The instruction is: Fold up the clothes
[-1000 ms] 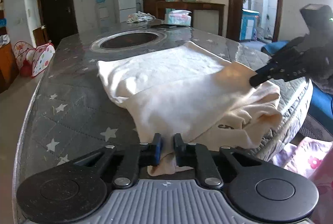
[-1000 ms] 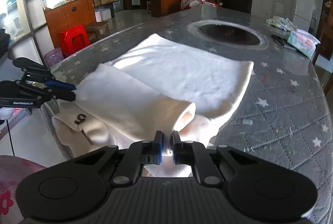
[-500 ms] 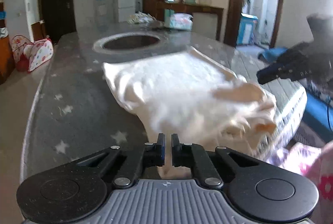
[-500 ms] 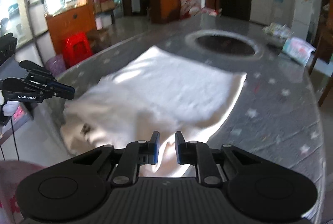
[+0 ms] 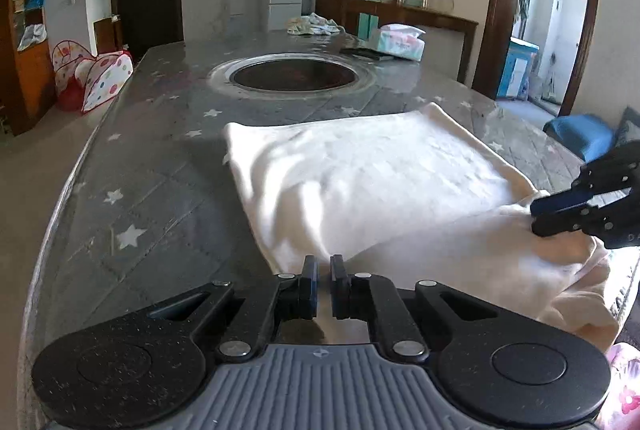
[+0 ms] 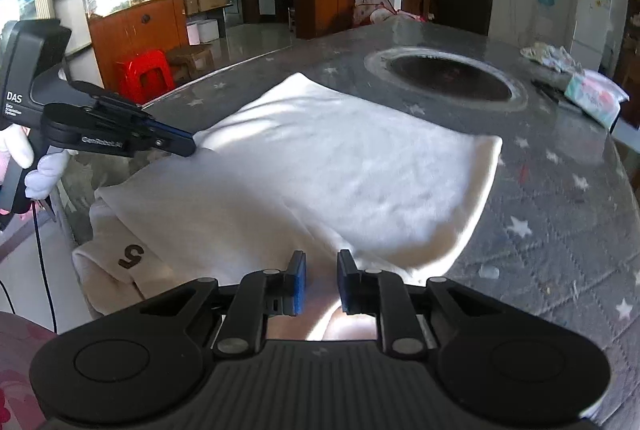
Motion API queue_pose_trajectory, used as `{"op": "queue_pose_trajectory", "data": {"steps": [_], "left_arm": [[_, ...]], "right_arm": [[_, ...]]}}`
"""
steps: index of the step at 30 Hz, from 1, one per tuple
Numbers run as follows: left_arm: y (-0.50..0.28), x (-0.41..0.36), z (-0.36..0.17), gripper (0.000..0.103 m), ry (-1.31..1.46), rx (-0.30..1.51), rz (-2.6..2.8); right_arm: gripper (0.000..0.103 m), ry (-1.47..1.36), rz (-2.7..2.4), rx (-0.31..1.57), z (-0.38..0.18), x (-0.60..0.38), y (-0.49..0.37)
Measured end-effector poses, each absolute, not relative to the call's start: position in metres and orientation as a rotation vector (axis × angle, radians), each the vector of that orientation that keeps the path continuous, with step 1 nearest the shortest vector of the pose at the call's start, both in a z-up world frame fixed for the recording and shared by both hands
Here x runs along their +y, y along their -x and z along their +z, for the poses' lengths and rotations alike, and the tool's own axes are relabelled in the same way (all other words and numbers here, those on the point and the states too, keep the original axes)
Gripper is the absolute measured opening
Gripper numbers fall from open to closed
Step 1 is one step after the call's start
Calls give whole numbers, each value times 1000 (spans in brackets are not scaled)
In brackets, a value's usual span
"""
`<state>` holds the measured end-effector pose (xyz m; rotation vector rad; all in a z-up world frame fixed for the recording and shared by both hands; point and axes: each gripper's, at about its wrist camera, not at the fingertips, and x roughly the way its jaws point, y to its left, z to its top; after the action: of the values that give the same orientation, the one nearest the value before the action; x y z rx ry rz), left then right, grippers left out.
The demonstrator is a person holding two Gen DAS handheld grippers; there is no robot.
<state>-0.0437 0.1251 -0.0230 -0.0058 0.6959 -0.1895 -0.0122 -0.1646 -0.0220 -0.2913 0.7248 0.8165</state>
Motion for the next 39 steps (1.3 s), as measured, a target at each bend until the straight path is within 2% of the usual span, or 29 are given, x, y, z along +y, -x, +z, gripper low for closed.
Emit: {"op": "queue_pose_trajectory", "data": {"steps": [4,15,32,39], "left_arm": [[40,132,-16,9,28,695,-179],[-17,131,-30,9,-8,729,-142],[-61,159,-25,11,146,720,-75],[-60,161,-27,18,112,729,-21]], "right_arm": [[21,290,827,704,-13,-167,12],[23,276,817,738,-24,-163,4],[26,244,833,758,-27,-166,0],[27,253,829,750,-27,-165,1]]}}
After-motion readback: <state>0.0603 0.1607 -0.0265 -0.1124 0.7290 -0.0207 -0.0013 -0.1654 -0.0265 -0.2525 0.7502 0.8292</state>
